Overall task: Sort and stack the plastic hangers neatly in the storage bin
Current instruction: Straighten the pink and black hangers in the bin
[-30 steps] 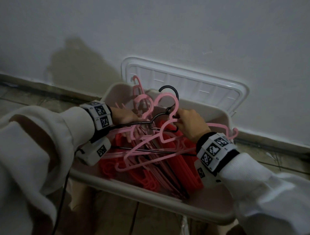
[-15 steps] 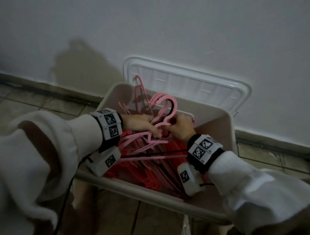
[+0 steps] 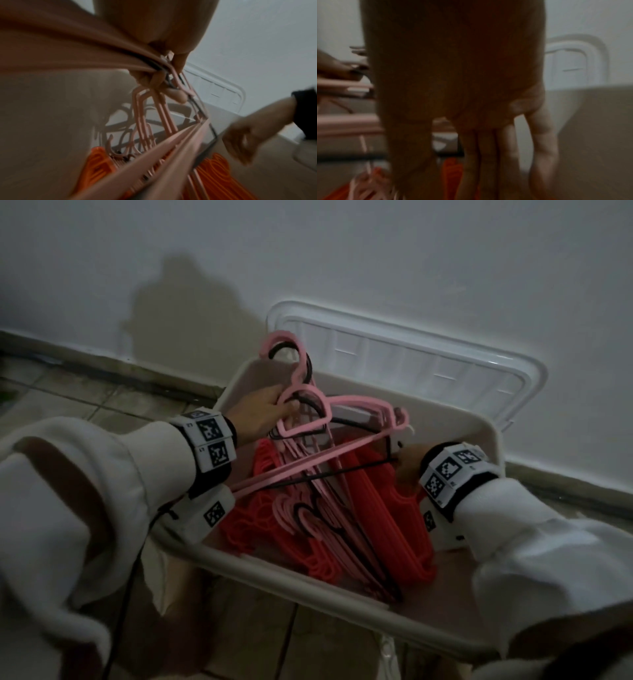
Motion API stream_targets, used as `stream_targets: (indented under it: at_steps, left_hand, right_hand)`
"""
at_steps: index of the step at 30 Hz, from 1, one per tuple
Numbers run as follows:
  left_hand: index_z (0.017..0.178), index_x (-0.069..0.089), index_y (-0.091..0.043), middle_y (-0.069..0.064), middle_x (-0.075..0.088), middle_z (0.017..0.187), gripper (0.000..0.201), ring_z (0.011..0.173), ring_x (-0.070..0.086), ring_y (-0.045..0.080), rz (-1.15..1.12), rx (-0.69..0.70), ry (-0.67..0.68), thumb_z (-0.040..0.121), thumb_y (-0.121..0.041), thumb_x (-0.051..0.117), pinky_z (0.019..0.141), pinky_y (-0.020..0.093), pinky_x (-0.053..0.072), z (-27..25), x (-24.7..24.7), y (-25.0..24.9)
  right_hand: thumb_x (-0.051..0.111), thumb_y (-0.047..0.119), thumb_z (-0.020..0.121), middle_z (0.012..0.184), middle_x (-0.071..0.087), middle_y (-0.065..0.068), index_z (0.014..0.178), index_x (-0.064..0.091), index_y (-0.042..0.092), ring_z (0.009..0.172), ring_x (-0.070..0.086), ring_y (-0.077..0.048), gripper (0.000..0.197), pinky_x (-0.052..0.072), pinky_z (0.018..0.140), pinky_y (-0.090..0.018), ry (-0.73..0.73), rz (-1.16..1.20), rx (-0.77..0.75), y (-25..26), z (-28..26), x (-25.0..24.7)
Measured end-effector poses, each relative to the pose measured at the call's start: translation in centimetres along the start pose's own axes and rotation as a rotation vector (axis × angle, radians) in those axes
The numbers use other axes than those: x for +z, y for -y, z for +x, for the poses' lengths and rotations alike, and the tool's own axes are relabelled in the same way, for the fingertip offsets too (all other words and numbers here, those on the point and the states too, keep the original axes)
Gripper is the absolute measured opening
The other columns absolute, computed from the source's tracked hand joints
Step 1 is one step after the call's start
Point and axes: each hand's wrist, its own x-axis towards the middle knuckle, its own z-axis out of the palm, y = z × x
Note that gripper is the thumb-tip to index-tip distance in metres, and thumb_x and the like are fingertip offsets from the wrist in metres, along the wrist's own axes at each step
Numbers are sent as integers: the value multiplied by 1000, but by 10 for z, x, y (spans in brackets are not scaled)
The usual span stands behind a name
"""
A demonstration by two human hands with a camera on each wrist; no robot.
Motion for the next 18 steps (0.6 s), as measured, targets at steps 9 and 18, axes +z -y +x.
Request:
stream_targets:
  at_steps: [9, 18]
  left_hand:
    - [95, 44, -5, 5, 44, 59, 13, 26, 44, 7, -291, 34, -80, 100, -14, 38, 30, 20, 34, -5, -14, -12]
    - [90, 46, -11, 5, 44, 59, 14, 24, 44, 9, -446, -18, -152, 101, -16, 38, 29, 15, 31, -7, -21, -8]
  right_hand:
    - [57, 16, 89, 128, 54, -17, 126, 49, 1, 118, 51, -30, 40, 41, 95, -32, 28, 68, -161, 50, 26, 29]
    - [57, 22, 90, 138, 44, -18, 135, 41, 3, 123, 47, -32, 51, 37, 103, -42, -251, 392, -272, 64, 40, 8]
